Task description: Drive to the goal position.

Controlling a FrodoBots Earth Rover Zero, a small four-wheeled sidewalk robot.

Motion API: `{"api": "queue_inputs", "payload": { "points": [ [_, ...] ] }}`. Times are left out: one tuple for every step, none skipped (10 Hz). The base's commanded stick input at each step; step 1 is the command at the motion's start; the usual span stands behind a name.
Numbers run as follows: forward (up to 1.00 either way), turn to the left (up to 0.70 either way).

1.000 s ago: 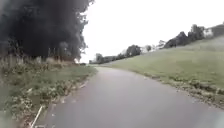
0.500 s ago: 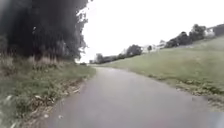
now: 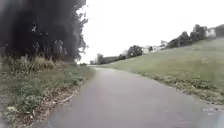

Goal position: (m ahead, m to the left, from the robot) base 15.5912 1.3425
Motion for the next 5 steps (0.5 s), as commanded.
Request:
{"api": "queue_inputs", "payload": {
  "points": [
    [1.00, -0.40],
    [1.00, -0.23],
    [1.00, 0.00],
    [1.00, 0.00],
    [1.00, 0.00]
  ]
}}
